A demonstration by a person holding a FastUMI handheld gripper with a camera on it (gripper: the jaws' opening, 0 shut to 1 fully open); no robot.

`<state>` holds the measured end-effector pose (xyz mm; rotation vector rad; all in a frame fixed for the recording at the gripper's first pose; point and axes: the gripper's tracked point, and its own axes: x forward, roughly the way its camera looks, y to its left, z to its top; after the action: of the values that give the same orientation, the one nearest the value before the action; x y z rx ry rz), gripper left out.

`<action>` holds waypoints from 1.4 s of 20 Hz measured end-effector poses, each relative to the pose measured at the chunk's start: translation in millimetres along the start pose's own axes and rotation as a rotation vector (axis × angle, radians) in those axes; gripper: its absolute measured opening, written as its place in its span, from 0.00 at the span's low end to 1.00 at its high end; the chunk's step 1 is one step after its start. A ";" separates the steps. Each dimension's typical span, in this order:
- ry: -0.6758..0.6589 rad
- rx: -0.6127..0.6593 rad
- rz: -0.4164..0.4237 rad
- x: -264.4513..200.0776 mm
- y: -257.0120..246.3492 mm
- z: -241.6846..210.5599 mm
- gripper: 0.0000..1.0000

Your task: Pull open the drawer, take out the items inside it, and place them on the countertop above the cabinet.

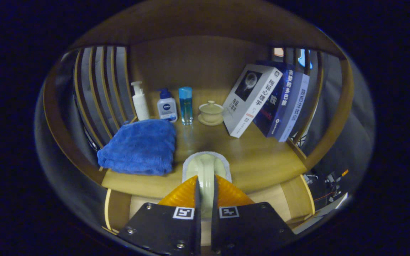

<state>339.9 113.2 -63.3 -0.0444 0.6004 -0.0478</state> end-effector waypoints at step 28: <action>-0.158 -0.037 0.042 49.5 8.9 43.1 0.85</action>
<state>405.4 120.4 -56.1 -0.0705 0.4441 0.0072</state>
